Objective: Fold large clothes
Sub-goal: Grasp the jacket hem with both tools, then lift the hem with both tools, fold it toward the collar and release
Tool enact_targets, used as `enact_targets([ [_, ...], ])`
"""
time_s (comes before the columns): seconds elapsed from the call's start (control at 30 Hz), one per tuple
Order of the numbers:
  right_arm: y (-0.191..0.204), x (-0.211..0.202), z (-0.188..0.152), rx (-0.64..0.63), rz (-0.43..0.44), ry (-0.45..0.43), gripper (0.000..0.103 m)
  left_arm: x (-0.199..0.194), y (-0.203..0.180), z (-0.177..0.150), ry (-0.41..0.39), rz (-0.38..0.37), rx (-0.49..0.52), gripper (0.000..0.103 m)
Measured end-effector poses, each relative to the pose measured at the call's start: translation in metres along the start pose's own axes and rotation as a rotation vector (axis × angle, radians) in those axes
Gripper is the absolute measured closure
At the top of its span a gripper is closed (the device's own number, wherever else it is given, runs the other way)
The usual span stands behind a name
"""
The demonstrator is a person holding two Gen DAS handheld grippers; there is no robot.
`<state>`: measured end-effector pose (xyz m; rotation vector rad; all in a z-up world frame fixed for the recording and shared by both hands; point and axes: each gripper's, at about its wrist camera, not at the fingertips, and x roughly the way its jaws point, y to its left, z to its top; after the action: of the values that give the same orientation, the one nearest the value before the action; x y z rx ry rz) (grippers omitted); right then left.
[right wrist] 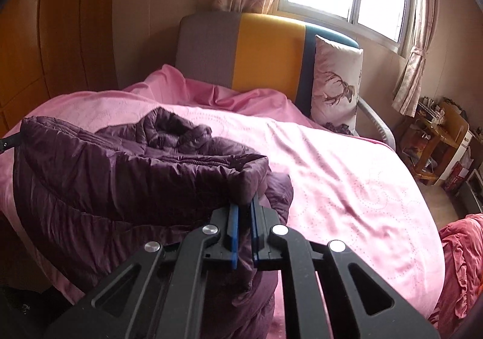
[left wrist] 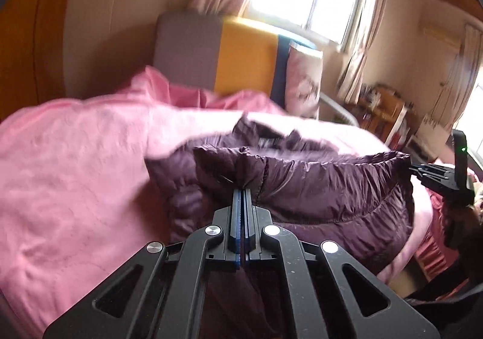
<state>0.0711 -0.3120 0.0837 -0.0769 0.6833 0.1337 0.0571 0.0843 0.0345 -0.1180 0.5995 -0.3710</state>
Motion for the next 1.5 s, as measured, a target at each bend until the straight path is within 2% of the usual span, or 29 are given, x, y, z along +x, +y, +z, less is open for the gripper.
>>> enact_targets([
  [0.17, -0.006, 0.006, 0.041, 0.022, -0.006, -0.072, 0.097, -0.006, 0.004, 0.033, -0.064, -0.024, -0.024, 0.103],
  [0.33, -0.016, 0.045, 0.079, 0.089, -0.020, -0.087, 0.097, 0.025, 0.013, 0.072, -0.084, 0.020, -0.023, 0.103],
  [0.53, -0.018, 0.109, 0.109, 0.126, -0.069, -0.045, 0.097, 0.083, 0.031, 0.104, -0.049, 0.071, -0.042, 0.103],
  [0.63, -0.020, 0.152, 0.111, 0.138, -0.080, 0.033, 0.097, 0.119, 0.041, 0.111, 0.004, 0.094, -0.066, 0.103],
  [0.83, -0.021, 0.227, 0.091, 0.148, -0.109, 0.195, 0.097, 0.185, 0.059, 0.093, 0.158, 0.149, -0.097, 0.103],
  [0.97, -0.021, 0.264, 0.071, 0.150, -0.128, 0.271, 0.097, 0.221, 0.069, 0.074, 0.244, 0.177, -0.107, 0.103],
  [1.07, -0.023, 0.280, 0.056, 0.166, -0.127, 0.293, 0.097, 0.238, 0.078, 0.061, 0.285, 0.218, -0.113, 0.103],
  [1.2, -0.018, 0.289, 0.050, 0.147, -0.128, 0.293, 0.096, 0.245, 0.093, 0.051, 0.297, 0.200, -0.173, 0.103],
  [1.3, -0.020, 0.287, 0.048, 0.165, -0.117, 0.283, 0.092, 0.244, 0.087, 0.051, 0.296, 0.222, -0.149, 0.103],
  [1.33, -0.024, 0.284, 0.048, 0.181, -0.104, 0.278, 0.087, 0.241, 0.086, 0.052, 0.294, 0.234, -0.148, 0.103],
  [1.4, -0.031, 0.273, 0.051, 0.209, -0.097, 0.258, 0.072, 0.229, 0.084, 0.058, 0.276, 0.284, -0.160, 0.103],
  [1.43, -0.033, 0.264, 0.053, 0.212, -0.101, 0.238, 0.059, 0.220, 0.081, 0.062, 0.254, 0.301, -0.156, 0.103],
  [1.47, -0.033, 0.254, 0.057, 0.210, -0.105, 0.213, 0.055, 0.211, 0.078, 0.067, 0.230, 0.318, -0.147, 0.099],
  [1.5, -0.030, 0.241, 0.061, 0.202, -0.112, 0.178, 0.053, 0.203, 0.074, 0.072, 0.208, 0.332, -0.139, 0.085],
])
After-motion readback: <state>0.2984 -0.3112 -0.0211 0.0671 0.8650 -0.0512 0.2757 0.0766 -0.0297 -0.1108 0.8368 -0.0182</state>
